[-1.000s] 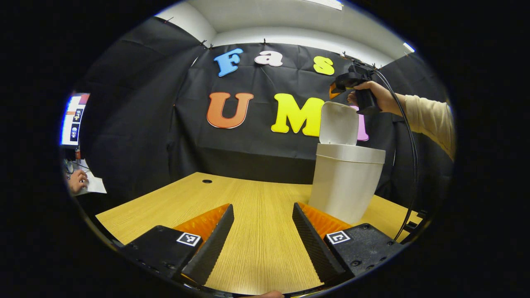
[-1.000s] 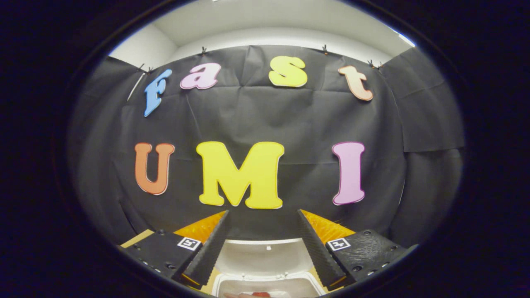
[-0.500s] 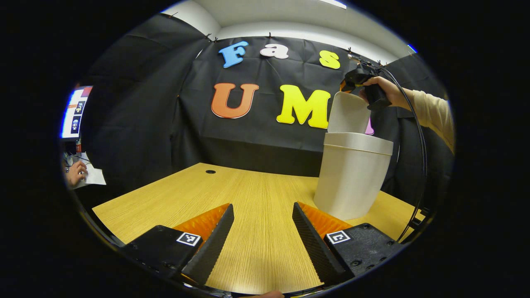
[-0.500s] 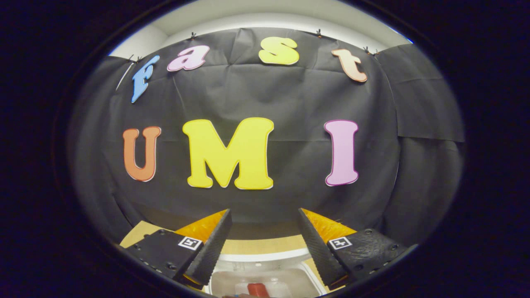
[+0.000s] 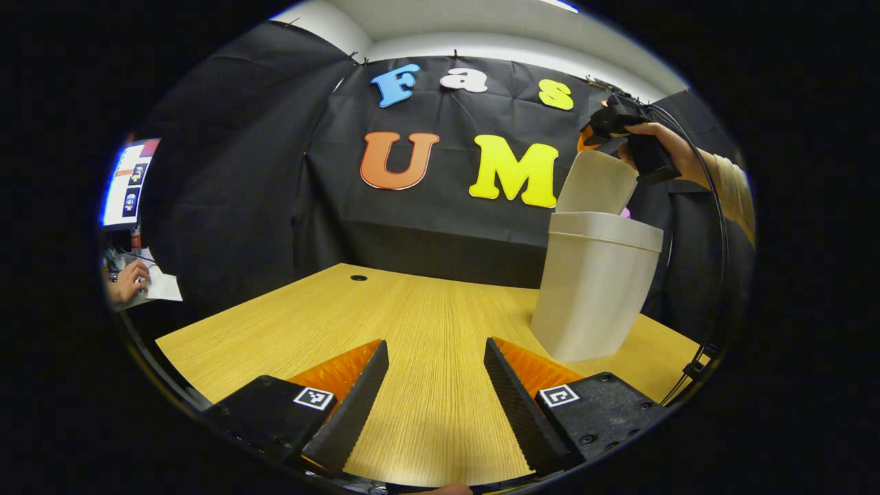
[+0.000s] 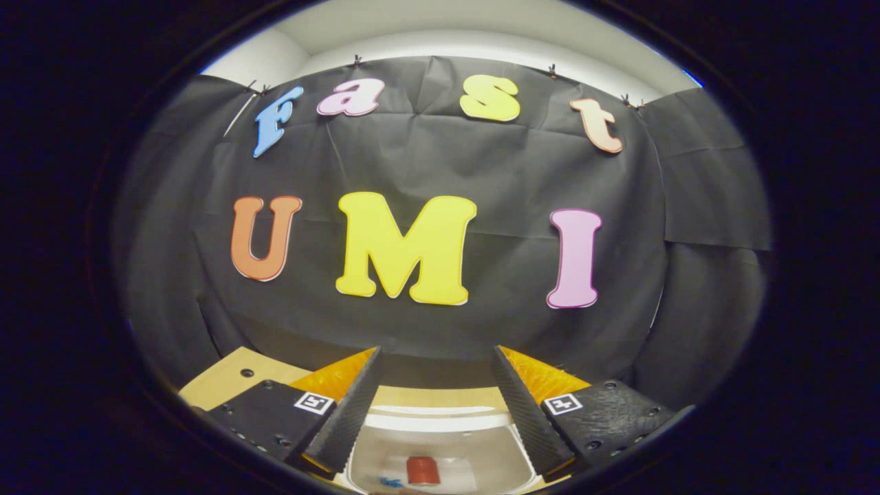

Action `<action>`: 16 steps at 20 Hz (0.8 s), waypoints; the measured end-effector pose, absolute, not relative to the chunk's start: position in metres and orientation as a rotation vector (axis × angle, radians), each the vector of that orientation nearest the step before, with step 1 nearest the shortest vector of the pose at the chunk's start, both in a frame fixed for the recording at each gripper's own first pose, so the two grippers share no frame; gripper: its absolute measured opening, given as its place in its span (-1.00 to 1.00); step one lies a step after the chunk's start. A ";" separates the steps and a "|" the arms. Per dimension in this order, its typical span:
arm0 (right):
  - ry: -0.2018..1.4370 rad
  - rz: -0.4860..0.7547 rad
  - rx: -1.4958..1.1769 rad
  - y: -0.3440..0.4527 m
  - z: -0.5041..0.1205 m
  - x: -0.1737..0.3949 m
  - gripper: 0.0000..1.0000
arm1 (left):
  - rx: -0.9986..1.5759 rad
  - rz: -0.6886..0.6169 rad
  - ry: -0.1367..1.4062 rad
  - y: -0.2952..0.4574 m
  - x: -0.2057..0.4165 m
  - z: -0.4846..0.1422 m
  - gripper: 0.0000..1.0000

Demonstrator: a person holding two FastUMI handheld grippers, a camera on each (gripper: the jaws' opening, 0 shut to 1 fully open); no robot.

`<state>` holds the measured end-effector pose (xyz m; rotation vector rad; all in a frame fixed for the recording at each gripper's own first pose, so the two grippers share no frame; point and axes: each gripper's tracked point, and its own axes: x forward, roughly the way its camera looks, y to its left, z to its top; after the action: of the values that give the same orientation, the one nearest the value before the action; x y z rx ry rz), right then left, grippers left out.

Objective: Press the lid of the desktop garbage bin to open it, pick up the crumpled paper on the desktop and throw it into the bin, then pick up the pop can on the desktop and drop it into the bin, and finally close the garbage bin lid.

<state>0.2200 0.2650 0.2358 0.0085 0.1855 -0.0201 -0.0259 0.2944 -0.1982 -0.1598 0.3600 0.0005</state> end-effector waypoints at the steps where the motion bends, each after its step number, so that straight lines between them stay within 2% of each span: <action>1: 0.169 -0.035 -0.011 0.264 0.236 0.214 0.90 | -0.147 0.003 0.373 0.294 -0.027 -0.200 0.86; 3: 0.181 -0.031 -0.034 0.270 0.226 0.206 0.94 | -0.104 0.024 0.389 0.299 -0.033 -0.201 0.86; 4: 0.199 -0.022 -0.023 0.272 0.218 0.204 0.84 | -0.091 0.028 0.383 0.299 -0.036 -0.197 0.86; 9: 0.305 -0.019 0.130 0.266 0.179 0.187 0.90 | -0.075 0.009 0.318 0.288 -0.041 -0.169 0.85; 12: 0.320 -0.038 0.119 0.256 0.161 0.175 0.96 | -0.068 0.003 0.305 0.285 -0.042 -0.161 0.84; 16: 0.361 -0.016 0.133 0.255 0.134 0.158 0.91 | -0.057 0.004 0.301 0.282 -0.043 -0.150 0.85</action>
<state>0.1579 0.2546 0.1344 0.1334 0.3605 -0.0157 -0.0431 0.2820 -0.1499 -0.0566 0.3012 0.0037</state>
